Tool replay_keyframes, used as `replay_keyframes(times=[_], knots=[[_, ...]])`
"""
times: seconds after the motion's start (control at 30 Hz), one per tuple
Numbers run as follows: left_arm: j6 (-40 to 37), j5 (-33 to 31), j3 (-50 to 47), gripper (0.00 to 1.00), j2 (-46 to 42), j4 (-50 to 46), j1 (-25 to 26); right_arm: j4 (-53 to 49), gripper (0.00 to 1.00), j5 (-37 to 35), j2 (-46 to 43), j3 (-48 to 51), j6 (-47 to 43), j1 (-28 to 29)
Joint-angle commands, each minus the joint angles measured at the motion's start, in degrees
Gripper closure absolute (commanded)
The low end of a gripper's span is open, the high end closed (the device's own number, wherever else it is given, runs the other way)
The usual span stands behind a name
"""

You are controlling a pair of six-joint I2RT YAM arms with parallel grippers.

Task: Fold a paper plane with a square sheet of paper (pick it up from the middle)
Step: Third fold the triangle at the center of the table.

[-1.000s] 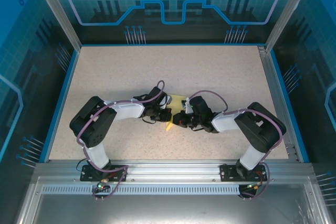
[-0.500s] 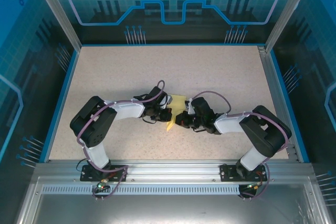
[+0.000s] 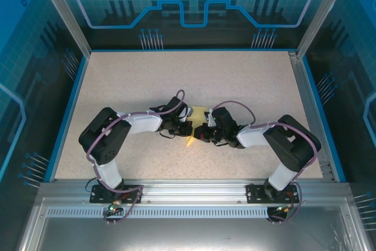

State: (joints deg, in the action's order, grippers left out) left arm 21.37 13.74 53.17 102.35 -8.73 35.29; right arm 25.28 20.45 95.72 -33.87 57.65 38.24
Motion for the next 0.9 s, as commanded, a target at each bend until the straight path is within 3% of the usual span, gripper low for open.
replay_keyframes(times=[0.0,0.37,0.57,0.7,0.87], knots=[[-1.31,0.86,0.18,1.00,2.26,-3.22,0.44,-0.19,1.00,-0.47,2.09,-0.37,0.10,0.17],[-1.43,0.99,0.36,1.00,2.60,-3.39,0.48,1.08,1.00,-0.74,5.26,0.62,0.38,-0.06],[-1.48,0.63,0.28,1.00,2.69,-3.42,0.45,-1.24,1.00,0.12,1.78,-0.31,-0.33,-0.59],[-1.58,0.48,0.10,1.00,2.50,-3.57,0.43,-2.93,1.00,1.32,-1.81,-0.62,-2.30,-2.85],[-1.49,0.42,0.10,1.00,2.53,-3.48,0.42,-3.58,1.00,4.31,-0.10,-2.45,-4.62,-5.40]])
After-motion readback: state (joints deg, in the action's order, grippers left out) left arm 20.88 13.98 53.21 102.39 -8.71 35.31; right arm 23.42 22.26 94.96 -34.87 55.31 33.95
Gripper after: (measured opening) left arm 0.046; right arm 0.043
